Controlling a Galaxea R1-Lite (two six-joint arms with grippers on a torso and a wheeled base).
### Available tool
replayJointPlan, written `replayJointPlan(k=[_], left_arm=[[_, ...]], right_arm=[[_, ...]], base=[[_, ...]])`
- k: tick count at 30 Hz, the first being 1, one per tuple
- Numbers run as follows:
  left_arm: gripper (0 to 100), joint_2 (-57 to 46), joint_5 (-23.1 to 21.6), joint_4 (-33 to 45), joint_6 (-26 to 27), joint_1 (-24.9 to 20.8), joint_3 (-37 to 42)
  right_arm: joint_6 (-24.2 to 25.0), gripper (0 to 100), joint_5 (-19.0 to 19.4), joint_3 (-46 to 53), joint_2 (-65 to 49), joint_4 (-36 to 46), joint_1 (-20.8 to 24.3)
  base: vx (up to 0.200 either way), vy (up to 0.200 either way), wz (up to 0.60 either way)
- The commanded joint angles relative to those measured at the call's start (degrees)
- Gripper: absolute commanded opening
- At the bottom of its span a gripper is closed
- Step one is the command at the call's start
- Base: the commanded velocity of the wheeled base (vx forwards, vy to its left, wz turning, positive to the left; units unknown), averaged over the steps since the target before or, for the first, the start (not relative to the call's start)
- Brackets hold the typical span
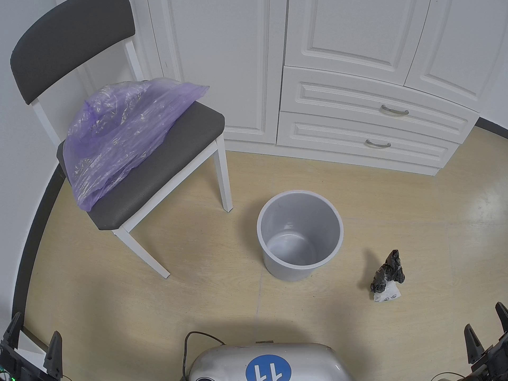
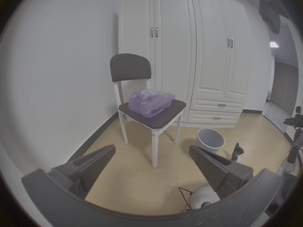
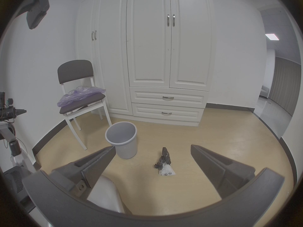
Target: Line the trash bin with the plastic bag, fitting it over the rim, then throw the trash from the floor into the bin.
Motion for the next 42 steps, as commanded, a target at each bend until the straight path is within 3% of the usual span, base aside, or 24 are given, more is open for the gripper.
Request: replayJointPlan(k=[1,19,21,24,25,26,28,30,31,34,38,42], left_arm=[[100,-0.8,0.3,0.0,-0.4,0.0,1.0],[100,-0.9,-2.2,-0.2,3.3,0.1,1.0],[100,-0.9,-1.2,-0.6,1.2,0.0,1.0],[100,-0.9,0.2,-6.2,-8.5,0.0,-1.5],[100,-0.8,-0.6,-10.7,-16.1,0.0,-5.8],[100,-0.3,-0.9,-10.3,-16.3,-0.2,-7.5],[100,1.4,-1.3,-8.2,-14.4,-0.6,-9.3],[100,2.9,-1.5,-5.1,-10.5,-1.2,-10.3],[100,4.8,-1.5,-2.8,-5.3,-2.2,-11.2],[100,11.6,-1.2,-2.9,0.0,-4.7,-12.7],[100,24.6,-1.2,-2.8,1.4,-6.1,-17.6],[100,36.3,-0.6,-2.8,2.6,-5.7,-22.5]], right_arm=[[0.0,100,0.0,0.8,-0.9,0.0,0.1],[-3.0,100,1.2,0.9,-0.9,-0.1,0.0],[-2.5,100,1.2,0.9,-0.9,-0.4,-0.1],[0.1,100,0.6,0.5,-0.9,-1.2,0.0],[5.9,100,1.4,-3.7,-0.9,-5.3,0.2],[8.5,100,1.8,-7.5,-0.1,-7.0,0.4],[9.4,100,2.8,-12.1,2.8,-6.7,0.7],[7.2,100,3.9,-13.6,5.8,-5.1,0.6],[3.7,100,4.9,-13.7,10.0,-5.2,0.7],[0.2,100,5.6,-14.1,16.7,-6.3,0.7],[-5.0,100,7.3,-20.2,28.3,-6.8,0.7],[-4.6,100,7.4,-27.0,38.9,-7.3,0.9]], base=[[0.000,0.000,0.00],[0.000,0.000,0.00],[0.000,0.000,0.00],[0.000,0.000,0.00],[0.000,0.000,0.00],[0.000,0.000,0.00],[0.000,0.000,0.00],[0.000,0.000,0.00],[0.000,0.000,0.00],[0.000,0.000,0.00],[0.000,0.000,0.00],[0.000,0.000,0.00]])
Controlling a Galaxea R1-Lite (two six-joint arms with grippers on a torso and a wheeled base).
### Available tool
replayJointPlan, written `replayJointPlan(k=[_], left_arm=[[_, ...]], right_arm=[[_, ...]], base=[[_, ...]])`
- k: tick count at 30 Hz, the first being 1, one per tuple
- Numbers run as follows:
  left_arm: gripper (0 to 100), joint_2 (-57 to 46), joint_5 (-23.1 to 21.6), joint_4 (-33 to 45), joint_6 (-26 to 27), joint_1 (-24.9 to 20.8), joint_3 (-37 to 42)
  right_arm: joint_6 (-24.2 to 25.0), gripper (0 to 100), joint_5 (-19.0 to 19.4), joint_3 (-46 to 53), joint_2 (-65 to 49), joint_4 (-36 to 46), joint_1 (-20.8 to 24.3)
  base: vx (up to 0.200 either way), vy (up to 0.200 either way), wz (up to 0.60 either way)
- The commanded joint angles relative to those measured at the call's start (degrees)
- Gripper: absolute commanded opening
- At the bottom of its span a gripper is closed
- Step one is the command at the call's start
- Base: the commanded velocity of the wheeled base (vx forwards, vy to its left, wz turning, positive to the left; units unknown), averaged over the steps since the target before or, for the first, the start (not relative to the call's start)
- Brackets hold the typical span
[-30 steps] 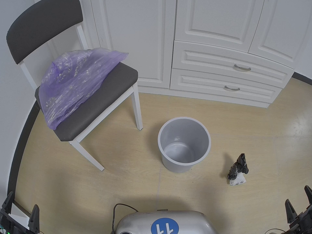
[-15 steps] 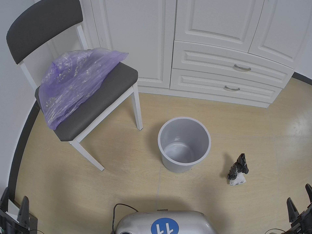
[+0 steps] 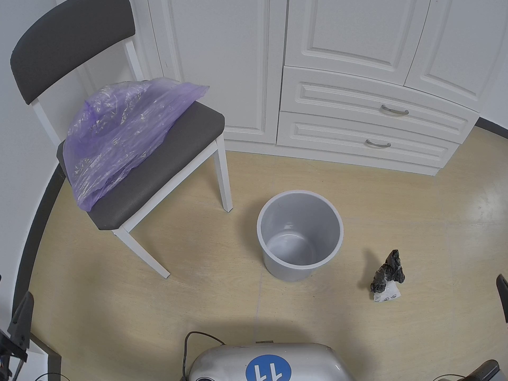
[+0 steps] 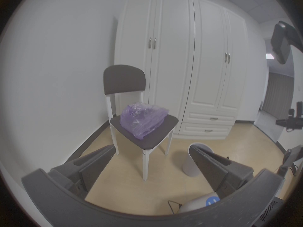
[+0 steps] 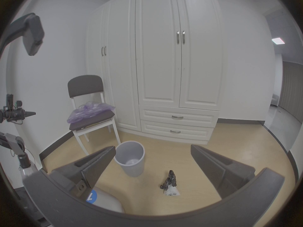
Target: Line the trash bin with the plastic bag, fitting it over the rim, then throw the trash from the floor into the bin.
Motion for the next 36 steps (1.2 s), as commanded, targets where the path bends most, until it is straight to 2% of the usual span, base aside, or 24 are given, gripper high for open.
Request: replayJointPlan(k=[1,4,7,8,10,15,18,21,25,27,29,30,32,36], left_arm=[[100,27.4,0.6,0.7,5.2,-1.8,-11.1],[100,38.9,2.7,0.6,5.5,-1.1,-15.0],[100,44.7,6.4,0.5,5.8,-1.5,-16.9],[100,49.0,10.0,0.2,6.7,-1.8,-18.4],[100,51.4,12.6,-0.9,7.4,-2.0,-19.0],[100,51.8,14.0,-1.6,7.9,-2.1,-18.9],[100,50.8,15.0,-1.9,9.9,-2.1,-19.3],[100,49.4,16.0,-1.9,11.5,-2.1,-18.9],[100,47.8,15.9,-1.9,12.4,-2.1,-18.2],[100,47.6,16.0,-1.9,12.4,-2.1,-18.4],[100,47.6,16.0,-1.9,12.8,-2.1,-18.6],[100,47.7,16.0,-1.9,13.8,-2.0,-19.0],[100,47.6,16.1,-1.9,15.0,-2.0,-19.1],[100,47.2,16.1,-1.9,16.5,-2.1,-19.0]], right_arm=[[-2.4,100,1.8,-12.8,25.3,-1.3,0.9],[3.4,100,1.3,-15.7,31.5,-3.3,3.7],[7.6,100,1.3,-15.1,32.8,-6.6,5.4],[10.9,100,1.8,-14.1,33.1,-9.0,6.5],[12.3,100,1.3,-14.4,34.4,-10.5,7.4],[12.0,100,1.3,-13.5,35.1,-10.8,8.6],[10.7,100,1.3,-13.5,35.1,-11.3,9.6],[9.8,100,1.2,-12.8,33.6,-11.2,12.8],[5.4,100,-0.8,-11.6,26.4,-11.1,19.0],[4.8,100,-1.0,-11.7,25.2,-11.3,20.1],[3.7,100,-1.6,-11.7,25.3,-11.3,20.1],[1.4,100,-4.1,-11.6,25.9,-11.3,20.0],[0.8,100,-6.0,-11.3,26.4,-11.4,20.4],[-0.5,100,-6.6,-9.6,25.9,-13.5,20.4]], base=[[0.000,0.000,0.00],[0.000,0.000,0.00],[0.000,0.000,0.00],[0.000,0.000,0.00],[0.000,0.000,0.00],[0.000,0.000,0.00],[0.000,0.000,0.00],[0.000,0.000,0.00],[0.000,0.000,0.00],[0.000,0.000,0.00],[0.000,0.000,0.00],[0.000,0.000,0.00],[0.000,0.000,0.00],[0.000,0.000,0.00]])
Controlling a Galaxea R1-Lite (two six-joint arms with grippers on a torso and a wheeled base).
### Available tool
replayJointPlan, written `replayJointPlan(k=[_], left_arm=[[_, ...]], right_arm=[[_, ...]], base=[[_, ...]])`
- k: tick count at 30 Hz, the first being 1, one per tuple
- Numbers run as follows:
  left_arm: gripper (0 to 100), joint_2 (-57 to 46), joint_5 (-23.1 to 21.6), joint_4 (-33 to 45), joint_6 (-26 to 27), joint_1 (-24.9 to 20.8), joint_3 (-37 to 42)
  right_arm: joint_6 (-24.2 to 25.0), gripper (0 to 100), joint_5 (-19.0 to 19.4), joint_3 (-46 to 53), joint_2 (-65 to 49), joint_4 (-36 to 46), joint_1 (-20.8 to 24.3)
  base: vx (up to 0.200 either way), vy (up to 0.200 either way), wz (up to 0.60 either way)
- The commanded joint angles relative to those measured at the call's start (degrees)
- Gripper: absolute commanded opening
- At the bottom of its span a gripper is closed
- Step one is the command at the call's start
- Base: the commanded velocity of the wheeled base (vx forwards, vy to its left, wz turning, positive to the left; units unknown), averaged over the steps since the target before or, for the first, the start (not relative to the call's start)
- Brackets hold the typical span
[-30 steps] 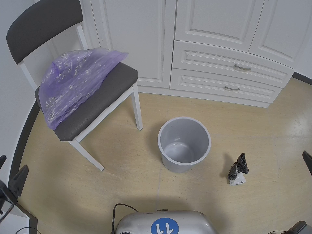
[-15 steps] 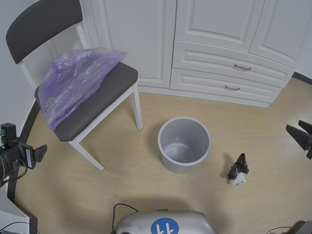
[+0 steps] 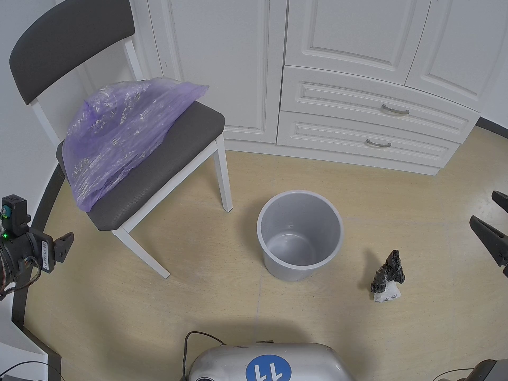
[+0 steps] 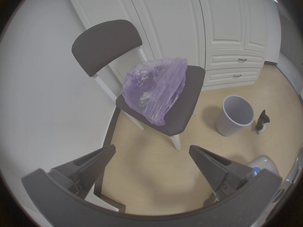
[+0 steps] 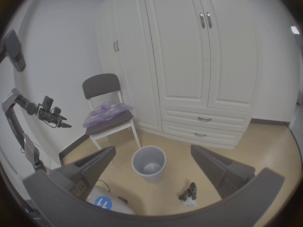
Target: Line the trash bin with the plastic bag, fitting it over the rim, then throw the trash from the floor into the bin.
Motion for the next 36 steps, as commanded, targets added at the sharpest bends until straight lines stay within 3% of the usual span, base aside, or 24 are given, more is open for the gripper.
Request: replayJointPlan(k=[1,4,7,16,27,30,33,36], left_arm=[[100,-2.7,0.1,0.1,3.6,0.1,-0.2],[100,-2.6,0.1,0.1,5.3,0.5,-0.3],[100,-1.3,0.2,0.1,6.0,0.8,-1.0],[100,4.3,4.3,-0.1,6.2,0.6,-3.0],[100,6.3,4.5,-0.1,10.5,0.2,-3.8],[100,6.5,4.5,-0.1,12.2,-0.7,-3.8],[100,7.4,4.7,-0.1,12.5,-2.2,-4.0],[100,9.0,5.7,0.0,12.5,-3.1,-4.9]], right_arm=[[-6.8,100,-0.2,6.3,-1.5,-11.9,0.0],[-13.7,100,-0.2,11.4,-1.8,-23.3,-0.2],[-15.7,100,-0.4,13.0,-1.2,-27.7,-0.9],[-16.0,100,-0.3,12.6,0.6,-27.7,-1.1],[-15.4,100,-0.4,12.4,1.4,-27.5,-2.6],[-11.0,100,-0.2,11.6,3.2,-27.4,-3.9],[-1.2,100,0.2,9.2,9.8,-27.5,-8.6],[5.6,100,5.3,8.2,17.0,-27.9,-14.4]], base=[[0.000,0.000,0.00],[0.000,0.000,0.00],[0.000,0.000,0.00],[0.000,0.000,0.00],[0.000,0.000,0.00],[0.000,0.000,0.00],[0.000,0.000,0.00],[0.000,0.000,0.00]])
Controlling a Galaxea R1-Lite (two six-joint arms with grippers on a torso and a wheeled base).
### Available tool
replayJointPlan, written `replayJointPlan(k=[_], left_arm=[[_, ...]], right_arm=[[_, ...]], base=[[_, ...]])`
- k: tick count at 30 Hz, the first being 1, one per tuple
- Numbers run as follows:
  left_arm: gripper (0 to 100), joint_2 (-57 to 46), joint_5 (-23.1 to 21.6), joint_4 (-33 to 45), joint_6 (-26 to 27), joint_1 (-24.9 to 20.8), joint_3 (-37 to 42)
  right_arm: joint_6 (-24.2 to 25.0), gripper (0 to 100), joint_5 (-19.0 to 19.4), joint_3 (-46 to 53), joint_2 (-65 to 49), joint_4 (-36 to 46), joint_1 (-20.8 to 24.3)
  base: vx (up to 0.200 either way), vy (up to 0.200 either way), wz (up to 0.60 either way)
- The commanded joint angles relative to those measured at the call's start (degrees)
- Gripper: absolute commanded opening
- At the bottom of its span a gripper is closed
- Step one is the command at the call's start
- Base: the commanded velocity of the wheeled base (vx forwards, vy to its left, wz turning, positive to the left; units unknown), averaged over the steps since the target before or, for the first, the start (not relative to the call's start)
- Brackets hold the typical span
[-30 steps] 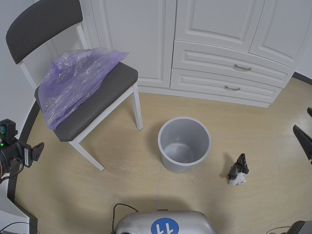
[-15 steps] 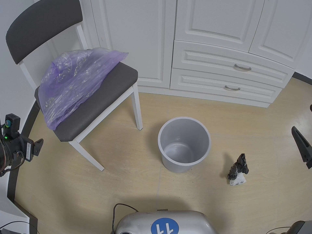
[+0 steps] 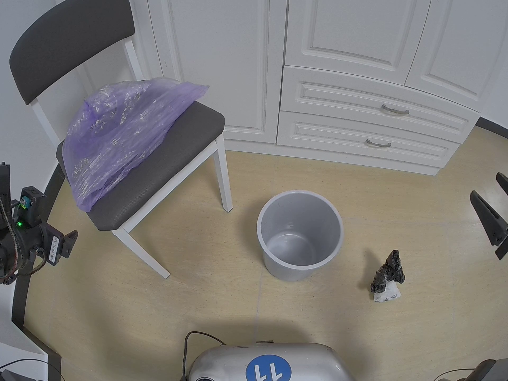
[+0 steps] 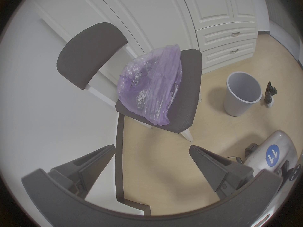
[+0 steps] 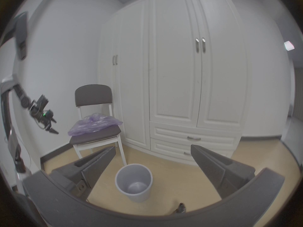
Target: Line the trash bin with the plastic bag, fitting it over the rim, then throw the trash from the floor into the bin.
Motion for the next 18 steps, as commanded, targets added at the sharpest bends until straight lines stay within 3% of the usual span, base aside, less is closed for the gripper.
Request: replayJointPlan(k=[1,2,3,6,18], left_arm=[[100,2.5,1.1,0.0,0.4,-2.1,-1.1],[100,4.5,2.8,0.0,0.5,-2.3,-2.0],[100,5.7,3.7,0.0,0.9,-2.3,-2.9],[100,8.9,5.3,-1.1,1.4,-2.3,-5.4],[100,18.9,9.0,-9.4,3.6,-2.0,-8.0]], right_arm=[[8.9,100,5.0,-2.5,12.4,-0.5,-8.7],[11.1,100,10.9,-2.6,16.6,-0.9,-13.2],[11.7,100,14.4,-2.6,18.7,-1.1,-15.7],[12.7,100,21.5,-2.2,23.4,-3.7,-19.8],[20.4,100,22.7,-2.1,30.1,-16.2,-21.2]], base=[[0.000,0.000,0.00],[0.000,0.000,0.00],[0.000,0.000,0.00],[0.000,0.000,0.00],[0.000,0.000,0.00]])
